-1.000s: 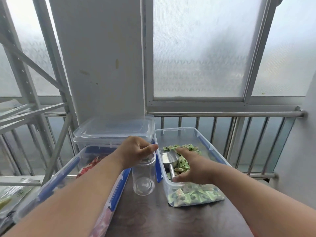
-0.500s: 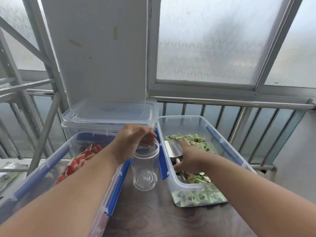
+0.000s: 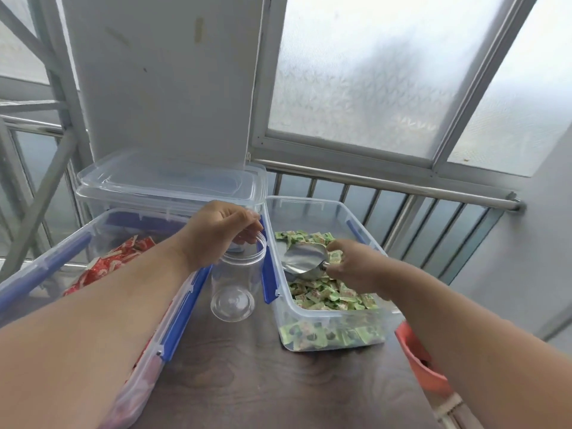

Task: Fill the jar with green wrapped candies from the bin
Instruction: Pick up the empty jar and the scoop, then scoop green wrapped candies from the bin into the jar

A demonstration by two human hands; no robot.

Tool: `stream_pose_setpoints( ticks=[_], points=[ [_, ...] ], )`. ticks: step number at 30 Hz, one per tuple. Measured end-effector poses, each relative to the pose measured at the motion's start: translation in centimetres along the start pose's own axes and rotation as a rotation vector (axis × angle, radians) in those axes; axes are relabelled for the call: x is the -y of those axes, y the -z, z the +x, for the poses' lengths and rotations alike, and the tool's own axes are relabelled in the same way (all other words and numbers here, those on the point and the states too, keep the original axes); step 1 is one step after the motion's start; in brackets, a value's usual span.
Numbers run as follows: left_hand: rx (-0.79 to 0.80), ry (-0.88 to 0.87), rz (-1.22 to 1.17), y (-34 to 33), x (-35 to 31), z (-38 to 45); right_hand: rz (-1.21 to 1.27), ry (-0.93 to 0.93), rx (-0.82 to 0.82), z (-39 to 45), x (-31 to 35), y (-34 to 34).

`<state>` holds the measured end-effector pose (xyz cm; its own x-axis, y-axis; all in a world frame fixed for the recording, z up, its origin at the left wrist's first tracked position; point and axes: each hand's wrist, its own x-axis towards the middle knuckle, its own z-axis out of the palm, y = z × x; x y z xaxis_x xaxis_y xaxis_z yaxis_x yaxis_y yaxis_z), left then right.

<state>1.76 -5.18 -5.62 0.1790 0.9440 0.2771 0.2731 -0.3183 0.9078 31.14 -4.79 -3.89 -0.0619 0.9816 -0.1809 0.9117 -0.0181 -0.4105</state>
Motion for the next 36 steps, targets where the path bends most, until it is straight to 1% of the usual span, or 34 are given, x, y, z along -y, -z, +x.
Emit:
stream_pose_setpoints(
  ticks=[2,5,8,11,14,17,24,28,33,36],
  points=[
    [-0.051,-0.012,-0.01,-0.1,0.2,0.0,-0.023,0.014,-0.017,-1.0,-0.6,1.1],
    [-0.054,-0.022,-0.034,-0.3,0.2,-0.1,-0.057,0.023,-0.029,-2.8,-1.2,2.4],
    [0.012,0.005,-0.048,-0.2,-0.1,-0.3,-0.023,-0.014,-0.003,-4.4,-1.7,3.2],
    [0.08,0.023,0.006,0.0,-0.5,-0.6,-0.025,-0.064,-0.025,-5.8,-2.2,4.0],
    [0.149,0.015,0.098,0.1,-1.0,-1.1,-0.019,-0.106,-0.044,-6.7,-2.6,4.9],
    [0.217,0.006,0.192,-0.1,-1.3,-1.6,-0.027,-0.138,-0.029,-7.3,-2.7,5.2],
    [0.186,-0.012,0.248,0.0,-1.2,-1.6,-0.144,-0.182,-0.017,-7.0,-1.5,4.3],
    [0.196,0.0,0.25,0.0,-1.2,-1.4,-0.116,-0.202,0.023,-5.6,-1.0,3.4],
    [0.356,0.102,0.139,0.1,-2.1,-1.4,-0.059,-0.212,0.055,-3.5,0.0,2.7],
    [0.418,0.087,0.106,0.2,-1.8,-1.1,-0.017,-0.189,0.077,-2.2,1.1,2.3]
  ],
)
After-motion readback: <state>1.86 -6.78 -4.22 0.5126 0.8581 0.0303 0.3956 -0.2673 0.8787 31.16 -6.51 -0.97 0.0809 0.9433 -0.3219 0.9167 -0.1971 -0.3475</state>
